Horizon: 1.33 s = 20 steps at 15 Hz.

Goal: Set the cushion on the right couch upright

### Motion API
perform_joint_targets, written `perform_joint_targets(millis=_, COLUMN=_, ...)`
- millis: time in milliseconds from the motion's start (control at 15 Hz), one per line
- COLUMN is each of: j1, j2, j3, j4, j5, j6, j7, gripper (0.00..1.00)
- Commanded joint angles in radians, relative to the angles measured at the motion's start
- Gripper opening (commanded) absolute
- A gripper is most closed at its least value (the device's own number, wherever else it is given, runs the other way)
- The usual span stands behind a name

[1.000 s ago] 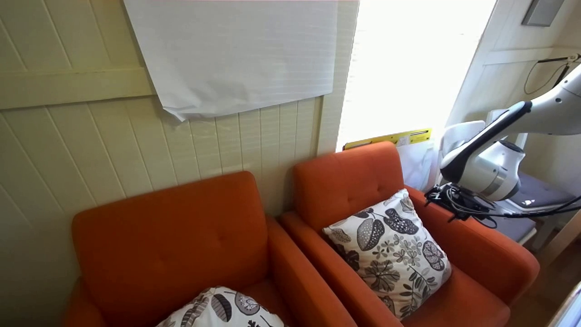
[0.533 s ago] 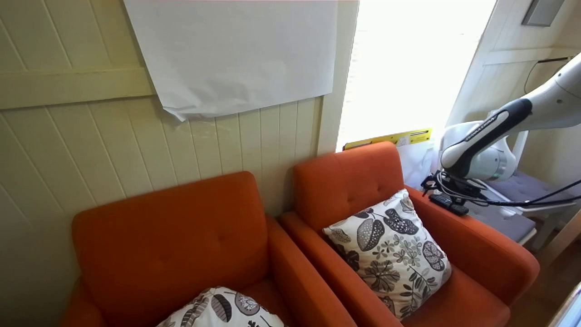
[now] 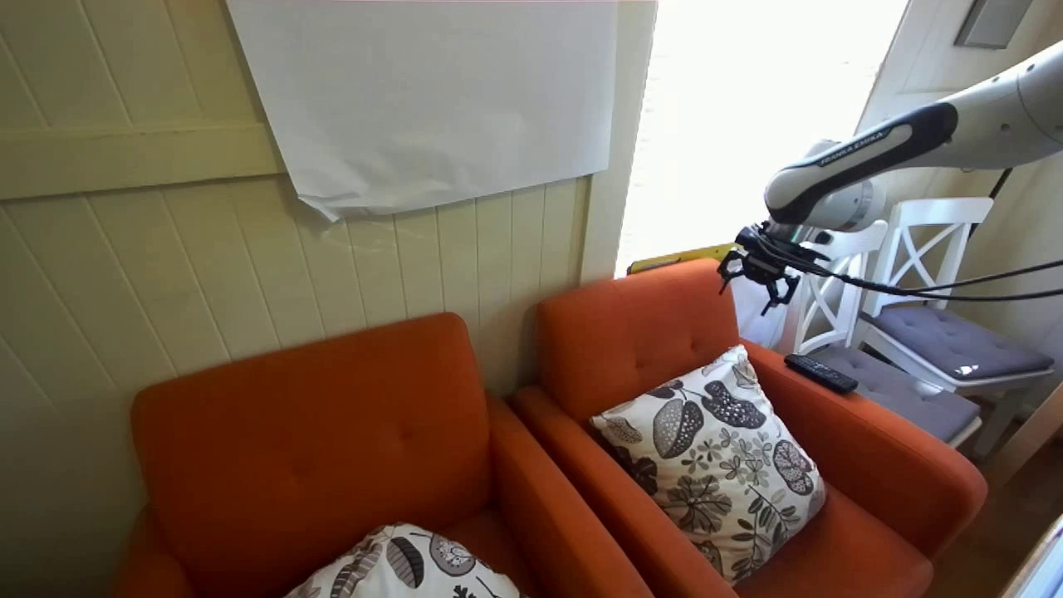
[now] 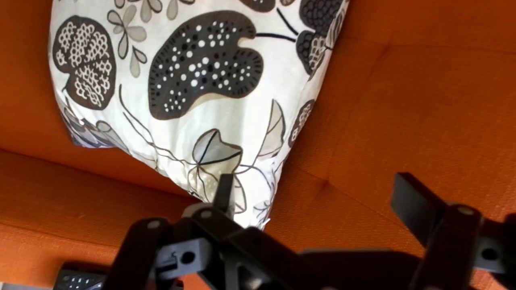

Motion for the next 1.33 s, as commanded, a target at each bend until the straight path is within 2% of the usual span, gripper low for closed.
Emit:
perform_joint_targets(millis=0, j1=-0.052, j2=0.159, j3=0.034, j4=0.253, j5=-0.038, j6=-0.16, j7=0.115, gripper=1.0)
perform_joint_targets(millis=333, j1=-0.074, j2=0.304, j3=0.031, j4=0.444, j5=-0.092, j6=-0.267, j7=0.218, gripper=1.0)
perform_joint_targets(millis=1267, j1=-0.159, j2=0.491, j3=0.065, j4=0.394, j5=-0.066, j6=-0.108, j7=0.037, gripper=1.0)
